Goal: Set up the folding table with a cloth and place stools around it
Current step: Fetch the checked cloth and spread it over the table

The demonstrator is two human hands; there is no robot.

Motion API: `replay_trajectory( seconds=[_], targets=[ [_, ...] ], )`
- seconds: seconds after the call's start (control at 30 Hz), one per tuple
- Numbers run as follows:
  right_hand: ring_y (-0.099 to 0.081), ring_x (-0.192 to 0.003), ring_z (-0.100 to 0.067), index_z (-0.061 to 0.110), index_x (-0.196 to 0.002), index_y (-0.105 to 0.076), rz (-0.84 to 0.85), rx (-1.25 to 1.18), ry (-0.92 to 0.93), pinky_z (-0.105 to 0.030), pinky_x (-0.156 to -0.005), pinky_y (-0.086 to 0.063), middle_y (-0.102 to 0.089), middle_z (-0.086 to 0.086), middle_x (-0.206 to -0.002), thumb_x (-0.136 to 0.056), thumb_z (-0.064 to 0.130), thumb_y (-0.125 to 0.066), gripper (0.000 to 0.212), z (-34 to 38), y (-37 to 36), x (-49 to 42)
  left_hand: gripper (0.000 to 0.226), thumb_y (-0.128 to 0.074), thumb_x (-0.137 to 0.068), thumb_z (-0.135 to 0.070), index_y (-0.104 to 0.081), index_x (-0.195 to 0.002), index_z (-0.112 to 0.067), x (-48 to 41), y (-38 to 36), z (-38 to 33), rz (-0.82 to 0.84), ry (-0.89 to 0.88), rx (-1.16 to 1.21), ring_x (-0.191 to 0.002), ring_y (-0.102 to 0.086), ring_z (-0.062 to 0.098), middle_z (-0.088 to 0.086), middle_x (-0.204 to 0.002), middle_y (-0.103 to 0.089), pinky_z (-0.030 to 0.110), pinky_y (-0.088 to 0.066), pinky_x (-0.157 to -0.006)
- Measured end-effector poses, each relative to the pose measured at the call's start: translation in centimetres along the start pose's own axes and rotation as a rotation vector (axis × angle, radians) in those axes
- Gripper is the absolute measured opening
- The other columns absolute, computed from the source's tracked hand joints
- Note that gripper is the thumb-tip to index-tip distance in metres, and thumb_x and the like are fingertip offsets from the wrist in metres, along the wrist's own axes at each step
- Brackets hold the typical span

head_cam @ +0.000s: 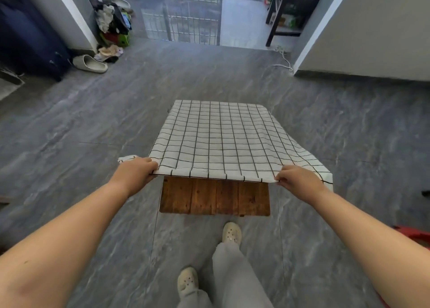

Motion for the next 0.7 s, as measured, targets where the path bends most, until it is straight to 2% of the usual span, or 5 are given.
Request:
replay_trajectory(
  seconds=[0.13,0.3,0.4,0.53,0.7],
  targets=[
    [-0.06,-0.091,-0.017,0.022,-0.1,-0.071,0.02,0.012,-0.079,-0.029,-0.064,-0.043,-0.06,0.009,-0.097,-0.091,0.025,-0.059,0.015,1.0,-3.8,2.8,0.013,-0.068,-0.084,-0.023,-0.062,-0.083,-0.012,2.7,-2.4,-0.2,0.012,0.003,0.014,-0.077,-0.06,0.031,0.004,-0.086,-0.062,0.031,-0.033,-0.052],
    [-0.06,-0.097,-0.019,0.023,-0.104,-0.07,0.039,0.02,-0.143,-0.029,-0.067,-0.043,-0.062,0.007,-0.102,-0.093,0.024,-0.056,0.018,1.6,-7.6,5.2,0.014,-0.067,-0.085,-0.027,-0.066,-0.09,-0.014,5.9,-5.7,-0.1,0.054,0.03,0.062,-0.085,-0.061,0.029,0.003,-0.091,-0.063,0.029,-0.031,-0.058],
    [-0.059,-0.101,-0.02,0.024,-0.105,-0.07,0.068,-0.004,-0.17,-0.032,-0.073,-0.047,-0.062,0.006,-0.105,-0.093,0.024,-0.055,0.019,1.5,-10.3,6.4,0.013,-0.066,-0.085,-0.027,-0.067,-0.09,-0.015,7.6,-8.0,-0.1,0.087,0.047,0.084,-0.086,-0.061,0.028,0.003,-0.092,-0.063,0.029,-0.032,-0.059],
    [-0.059,-0.101,-0.019,0.026,-0.105,-0.069,0.112,0.004,-0.183,-0.03,-0.071,-0.045,-0.061,0.006,-0.105,-0.095,0.026,-0.052,0.02,1.3,-13.6,7.4,0.012,-0.065,-0.086,-0.028,-0.066,-0.089,-0.016,9.4,-11.6,-0.2,0.138,0.07,0.096,-0.086,-0.06,0.027,0.001,-0.091,-0.062,0.03,-0.036,-0.058],
    [-0.058,-0.103,-0.02,0.027,-0.105,-0.068,0.188,-0.015,-0.22,-0.032,-0.074,-0.046,-0.059,0.005,-0.106,-0.095,0.024,-0.05,0.021,0.4,-17.6,8.3,0.009,-0.065,-0.085,-0.027,-0.065,-0.087,-0.018,11.1,-15.9,-1.0,0.203,0.08,0.098,-0.086,-0.059,0.027,0.0,-0.09,-0.061,0.031,-0.04,-0.058]
  ],
)
Point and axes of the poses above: each hand's wrist, its own x-axis away from the middle knuckle, its own y-axis out of the back of the hand, z = x × y, the point moved 9 cm from there along -x, towards the middle knuckle
